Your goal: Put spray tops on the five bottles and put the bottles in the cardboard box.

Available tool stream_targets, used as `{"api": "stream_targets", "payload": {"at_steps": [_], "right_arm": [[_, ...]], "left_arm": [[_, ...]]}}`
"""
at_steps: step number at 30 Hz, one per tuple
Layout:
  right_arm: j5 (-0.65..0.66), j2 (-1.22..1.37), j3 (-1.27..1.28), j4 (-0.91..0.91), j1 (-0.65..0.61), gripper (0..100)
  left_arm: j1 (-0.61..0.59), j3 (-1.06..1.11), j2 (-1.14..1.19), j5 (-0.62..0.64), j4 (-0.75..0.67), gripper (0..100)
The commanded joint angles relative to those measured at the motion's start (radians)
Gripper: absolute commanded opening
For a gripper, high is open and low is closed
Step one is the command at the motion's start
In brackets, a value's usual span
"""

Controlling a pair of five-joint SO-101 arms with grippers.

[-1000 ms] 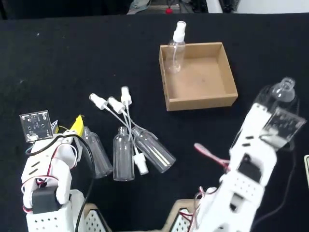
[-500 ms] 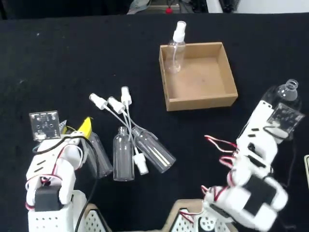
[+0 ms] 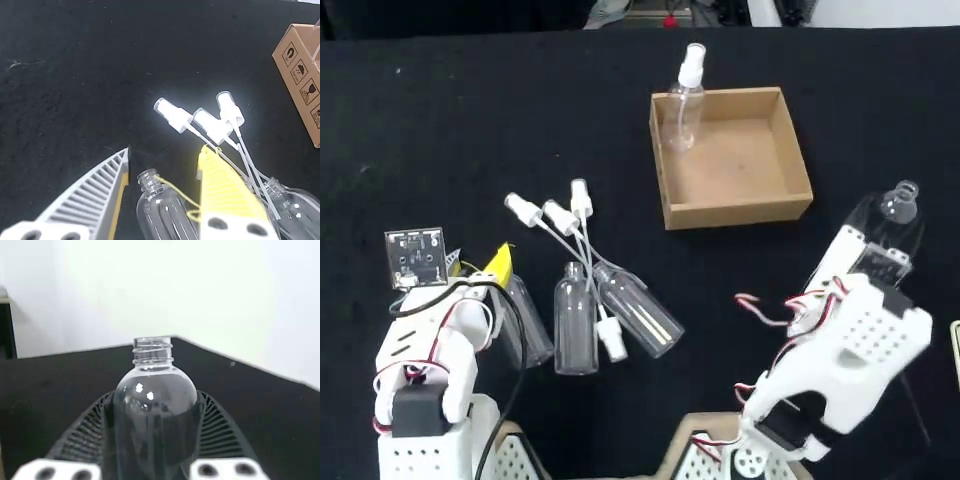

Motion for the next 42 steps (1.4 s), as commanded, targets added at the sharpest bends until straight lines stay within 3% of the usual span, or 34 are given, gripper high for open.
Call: {"api": "stream_targets", "payload": {"at_steps": [1, 3, 8, 22, 28, 42], "right_arm": [[0.173, 0.145, 0.002, -0.121, -0.048, 7.0], [0.219, 0.177, 0.013, -0.121, -0.064, 9.7], [0.153, 0.165, 0.056, -0.124, -0.06, 20.4], [0.118, -0.07, 0.248, -0.118, -0.044, 20.7], [0.118, -0.114, 0.286, -0.117, -0.046, 33.4], [0.118, -0.125, 0.326, -0.123, -0.046, 33.9]], "left_arm": [[0.007, -0.015, -0.005, -0.008, -0.003, 22], [0.007, -0.015, -0.005, -0.008, -0.003, 22], [0.007, -0.015, -0.005, -0.008, -0.005, 22], [0.007, -0.015, -0.005, -0.008, -0.005, 22], [0.007, -0.015, -0.005, -0.008, -0.005, 22], [0.007, -0.015, -0.005, -0.008, -0.005, 22]]}}
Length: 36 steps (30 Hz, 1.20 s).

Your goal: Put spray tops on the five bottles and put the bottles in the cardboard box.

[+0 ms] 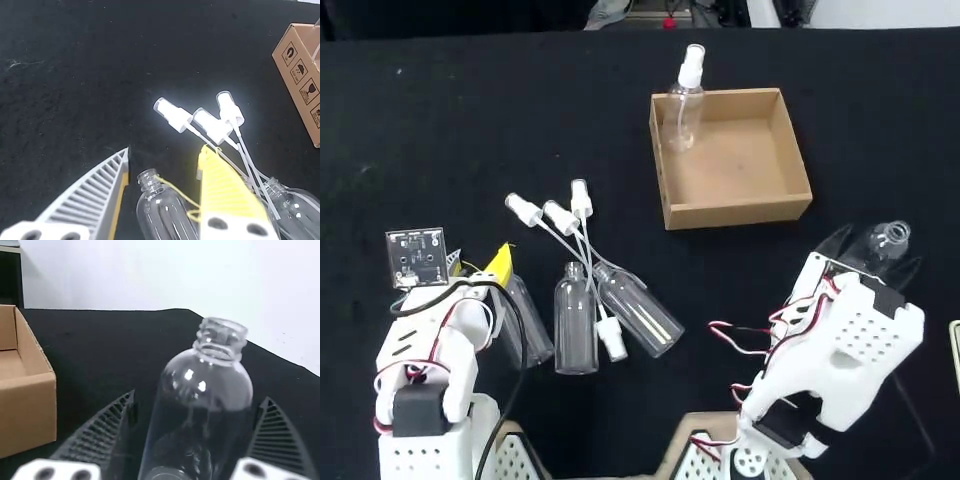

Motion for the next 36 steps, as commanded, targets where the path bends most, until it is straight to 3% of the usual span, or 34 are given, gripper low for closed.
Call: {"api": "stream_targets", "payload": {"at_steps": [1, 10, 15, 21, 29, 36], "right_arm": [[-0.005, -0.081, 0.061, -0.012, -0.002, 34.0], [0.002, -0.392, 0.24, 0.002, -0.002, 34.2], [0.005, -0.59, 0.323, 0.1, 0.005, 34.2], [0.06, -0.898, 0.309, 0.486, 0.002, 34.1], [0.061, -1.491, 0.274, 1.28, 0.006, 34.0], [-0.003, -1.977, 0.271, 1.809, 0.0, 33.9]], "left_arm": [[0.007, -0.015, -0.005, -0.008, -0.005, 22], [0.007, -0.015, -0.005, -0.008, -0.005, 22], [0.007, -0.015, -0.005, -0.008, -0.005, 22], [0.007, -0.015, -0.005, -0.008, -0.005, 22], [0.007, -0.013, -0.005, -0.008, -0.005, 22], [0.007, -0.01, -0.005, -0.008, -0.005, 22]]}}
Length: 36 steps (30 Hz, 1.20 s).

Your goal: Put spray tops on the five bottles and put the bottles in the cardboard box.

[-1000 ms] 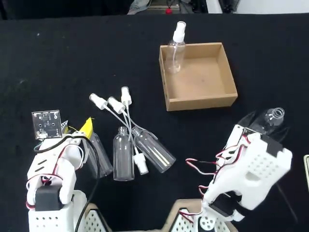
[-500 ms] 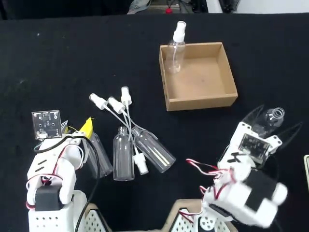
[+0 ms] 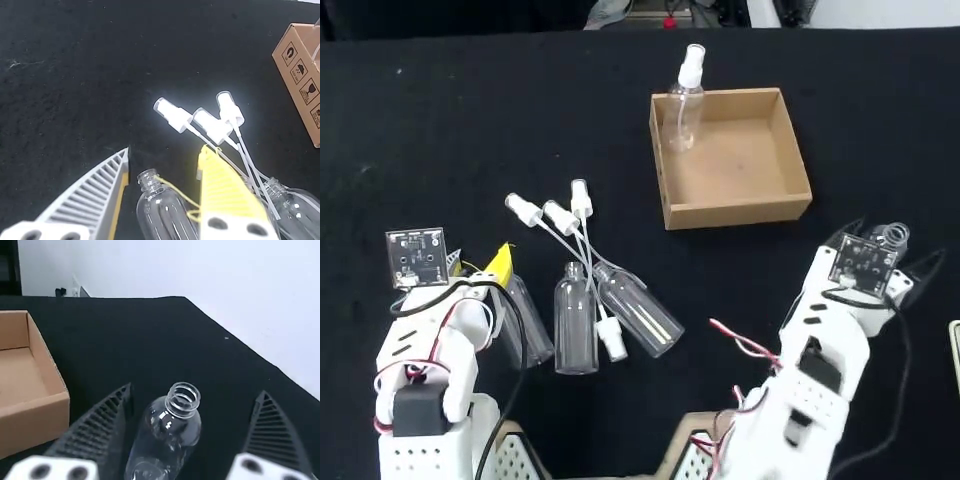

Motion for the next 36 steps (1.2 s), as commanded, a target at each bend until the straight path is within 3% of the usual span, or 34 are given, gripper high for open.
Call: {"api": "stream_targets", "payload": {"at_steps": [1, 8, 16, 24, 31, 36], "right_arm": [[-0.049, -0.317, -0.039, 0.333, 0.002, 33.9], [-0.048, -0.415, -0.018, 0.454, 0.011, 33.9], [-0.054, -0.206, -0.203, 0.595, 0.02, 27.6], [-0.048, 0.208, -0.332, 0.431, 0.028, 38.5], [-0.049, 0.248, -0.335, 0.39, 0.026, 40.4], [-0.048, 0.249, -0.26, 0.252, -0.015, 40.3]], "left_arm": [[0.007, -0.01, -0.005, -0.008, -0.005, 22], [0.008, -0.01, -0.005, -0.008, -0.005, 22], [0.013, -0.01, -0.005, -0.008, -0.005, 22], [0.008, -0.012, -0.005, -0.008, -0.005, 22], [0.015, -0.013, -0.005, -0.009, -0.006, 22], [0.01, -0.013, -0.005, -0.009, -0.006, 22]]}}
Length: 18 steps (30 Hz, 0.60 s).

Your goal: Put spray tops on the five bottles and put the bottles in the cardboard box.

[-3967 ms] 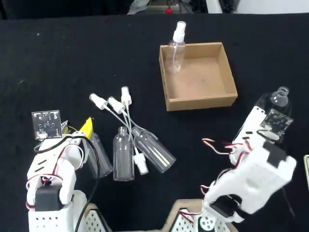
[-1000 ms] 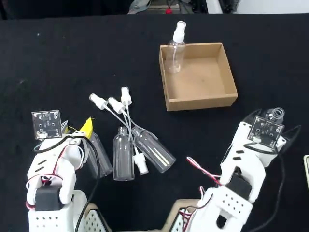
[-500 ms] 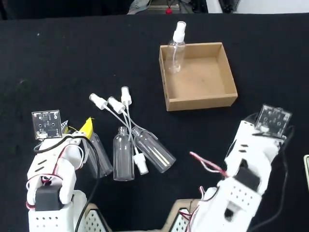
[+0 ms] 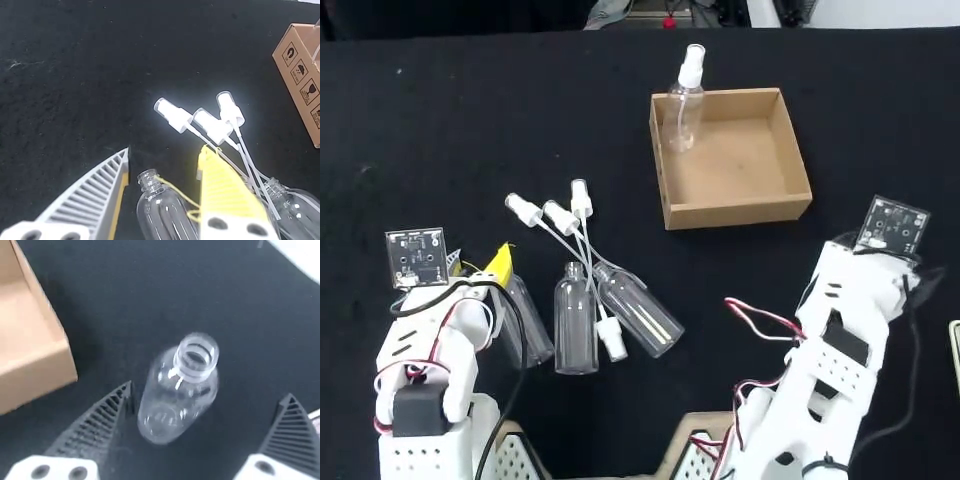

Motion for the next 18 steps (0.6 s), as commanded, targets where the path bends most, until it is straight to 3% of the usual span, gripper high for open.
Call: {"api": "stream_targets", "payload": {"at_steps": [1, 18], "right_arm": [[0.0, 0.007, 0.033, -0.138, -0.038, 40.3], [0.002, 0.008, 0.064, -0.198, -0.041, 40.3]], "left_arm": [[0.008, -0.013, -0.005, -0.009, -0.006, 22], [0.007, -0.013, -0.005, -0.009, -0.005, 22]]}}
